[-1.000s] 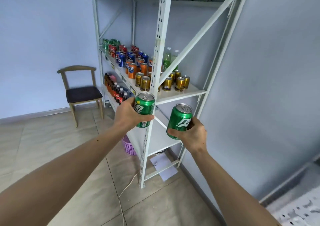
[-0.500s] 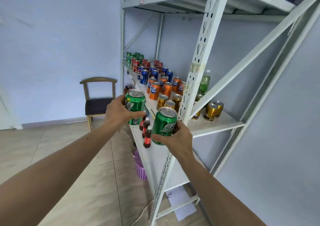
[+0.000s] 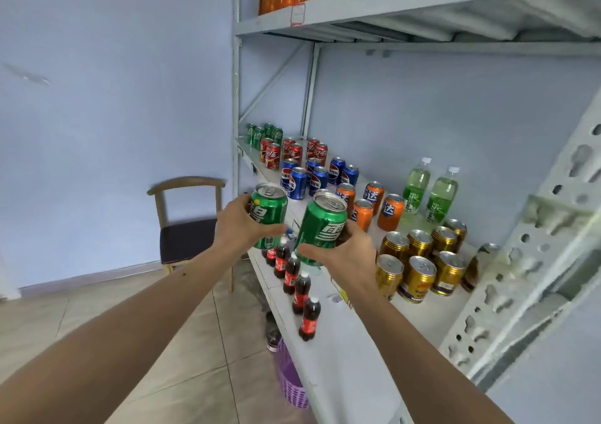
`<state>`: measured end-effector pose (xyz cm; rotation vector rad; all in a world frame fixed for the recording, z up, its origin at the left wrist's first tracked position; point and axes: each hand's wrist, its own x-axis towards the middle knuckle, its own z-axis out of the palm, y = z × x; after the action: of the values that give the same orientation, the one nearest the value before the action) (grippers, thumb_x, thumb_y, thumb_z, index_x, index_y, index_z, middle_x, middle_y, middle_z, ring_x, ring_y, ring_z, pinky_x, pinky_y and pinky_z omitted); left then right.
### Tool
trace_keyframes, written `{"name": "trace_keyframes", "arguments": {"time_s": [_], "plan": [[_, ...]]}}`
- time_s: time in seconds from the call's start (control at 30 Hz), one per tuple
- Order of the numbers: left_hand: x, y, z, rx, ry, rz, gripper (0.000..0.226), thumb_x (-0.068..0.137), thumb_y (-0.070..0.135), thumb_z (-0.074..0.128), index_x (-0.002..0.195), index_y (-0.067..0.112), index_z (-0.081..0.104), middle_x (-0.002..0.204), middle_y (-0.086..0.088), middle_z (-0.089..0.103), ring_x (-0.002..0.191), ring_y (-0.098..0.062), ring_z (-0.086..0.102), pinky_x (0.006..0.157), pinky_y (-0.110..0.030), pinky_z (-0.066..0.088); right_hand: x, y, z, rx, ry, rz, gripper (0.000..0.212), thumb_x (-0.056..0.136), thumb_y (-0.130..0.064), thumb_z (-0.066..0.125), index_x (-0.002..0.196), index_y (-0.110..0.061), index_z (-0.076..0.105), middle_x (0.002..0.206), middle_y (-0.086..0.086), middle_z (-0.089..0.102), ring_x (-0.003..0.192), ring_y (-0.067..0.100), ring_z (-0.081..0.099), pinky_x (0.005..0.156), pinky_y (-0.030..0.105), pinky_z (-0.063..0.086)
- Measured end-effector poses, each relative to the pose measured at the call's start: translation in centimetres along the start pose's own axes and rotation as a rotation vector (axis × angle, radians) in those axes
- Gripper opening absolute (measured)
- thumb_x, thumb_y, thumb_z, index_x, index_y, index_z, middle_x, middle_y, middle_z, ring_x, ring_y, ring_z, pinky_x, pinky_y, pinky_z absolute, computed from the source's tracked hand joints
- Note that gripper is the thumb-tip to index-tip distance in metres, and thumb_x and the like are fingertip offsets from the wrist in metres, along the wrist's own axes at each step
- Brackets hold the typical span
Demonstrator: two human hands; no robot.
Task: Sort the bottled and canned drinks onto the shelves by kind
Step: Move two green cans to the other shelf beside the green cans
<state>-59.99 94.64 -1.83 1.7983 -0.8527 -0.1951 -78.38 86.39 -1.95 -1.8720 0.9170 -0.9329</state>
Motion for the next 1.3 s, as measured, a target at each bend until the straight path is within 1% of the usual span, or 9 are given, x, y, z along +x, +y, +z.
{"name": "trace_keyframes", "arguments": {"time_s": [0.13, 0.43, 0.53, 0.63, 0.73, 0.9, 1.03, 1.13, 1.3], "plan": [[8.0, -2.4, -2.3, 0.069, -0.059, 0.050, 0.085, 0.047, 0.043, 0.094, 0.120, 0.016, 0.060, 0.111, 0.003, 0.067, 0.100, -0.014, 0.063, 0.086, -0.029, 0.050, 6.5, -2.1, 5.0, -0.022, 0.057, 0.033, 0.069, 0.047, -0.035, 0.095, 0.105, -0.030, 0.058, 0.087, -0.018, 0.065, 0.080, 0.000, 0.065, 0.075, 0.026, 0.058], [25.0, -7.4, -3.9, 0.049, -0.125, 0.065, 0.073, 0.051, 0.043, 0.093, 0.111, 0.019, 0.061, 0.107, 0.001, 0.070, 0.099, -0.017, 0.065, 0.091, -0.037, 0.054, 21.1, -3.9, 13.3, -0.098, 0.158, 0.046, 0.070, 0.046, -0.036, 0.094, 0.107, -0.021, 0.063, 0.092, -0.008, 0.071, 0.083, 0.010, 0.069, 0.079, 0.033, 0.059], [31.2, -9.0, -3.1, 0.047, -0.143, 0.092, 0.071, 0.051, 0.041, 0.093, 0.112, 0.019, 0.062, 0.108, 0.001, 0.071, 0.098, -0.016, 0.065, 0.091, -0.037, 0.053, 26.5, -3.5, 15.6, -0.110, 0.180, 0.039, 0.069, 0.047, -0.034, 0.095, 0.108, -0.018, 0.065, 0.096, -0.005, 0.073, 0.082, 0.008, 0.069, 0.075, 0.026, 0.057], [37.0, -9.8, -2.6, 0.001, -0.136, 0.102, 0.072, 0.054, 0.035, 0.093, 0.116, 0.019, 0.061, 0.101, 0.008, 0.065, 0.094, -0.011, 0.060, 0.084, -0.026, 0.047, 31.8, -3.4, 17.5, -0.092, 0.201, 0.014, 0.062, 0.051, -0.028, 0.095, 0.104, -0.020, 0.063, 0.090, -0.009, 0.070, 0.077, -0.001, 0.065, 0.064, 0.015, 0.049], [43.0, -10.3, -2.2, -0.021, -0.155, 0.115, 0.073, 0.055, 0.034, 0.093, 0.118, 0.021, 0.059, 0.097, 0.011, 0.061, 0.093, -0.010, 0.058, 0.082, -0.024, 0.044, 37.5, -3.7, 19.4, -0.087, 0.207, -0.004, 0.066, 0.051, -0.026, 0.095, 0.106, -0.023, 0.059, 0.087, -0.013, 0.067, 0.078, -0.001, 0.064, 0.067, 0.018, 0.052], [53.8, -12.3, -1.5, -0.029, -0.167, 0.125, 0.078, 0.050, 0.038, 0.094, 0.118, 0.022, 0.059, 0.110, 0.003, 0.070, 0.103, -0.017, 0.065, 0.096, -0.040, 0.052, 47.2, -3.9, 23.6, -0.116, 0.214, -0.016, 0.070, 0.047, -0.031, 0.095, 0.103, -0.030, 0.053, 0.088, -0.013, 0.066, 0.086, 0.012, 0.067, 0.082, 0.032, 0.057], [62.4, -14.2, -0.7, -0.048, -0.179, 0.142, 0.083, 0.049, 0.039, 0.094, 0.122, 0.021, 0.058, 0.112, 0.001, 0.069, 0.104, -0.019, 0.065, 0.096, -0.042, 0.052, 54.5, -3.7, 27.5, -0.124, 0.219, -0.016, 0.072, 0.051, -0.027, 0.095, 0.111, -0.023, 0.055, 0.084, -0.019, 0.060, 0.079, 0.002, 0.062, 0.069, 0.019, 0.050], [68.6, -15.6, 0.1, -0.090, -0.218, 0.178, 0.076, 0.050, 0.032, 0.095, 0.117, 0.020, 0.060, 0.108, 0.002, 0.070, 0.100, -0.017, 0.065, 0.092, -0.038, 0.053, 59.5, -3.5, 30.3, -0.137, 0.253, 0.001, 0.080, 0.052, -0.025, 0.095, 0.121, -0.017, 0.055, 0.093, -0.011, 0.063, 0.083, 0.009, 0.062, 0.063, 0.015, 0.044], [79.7, -16.9, 1.7, -0.115, -0.287, 0.253, 0.072, 0.048, 0.033, 0.095, 0.111, 0.020, 0.062, 0.103, 0.004, 0.070, 0.095, -0.015, 0.067, 0.089, -0.039, 0.055, 67.7, -3.1, 34.2, -0.145, 0.368, 0.062, 0.085, 0.050, -0.030, 0.095, 0.125, -0.016, 0.055, 0.102, -0.003, 0.070, 0.093, 0.017, 0.067, 0.088, 0.036, 0.056]]}}
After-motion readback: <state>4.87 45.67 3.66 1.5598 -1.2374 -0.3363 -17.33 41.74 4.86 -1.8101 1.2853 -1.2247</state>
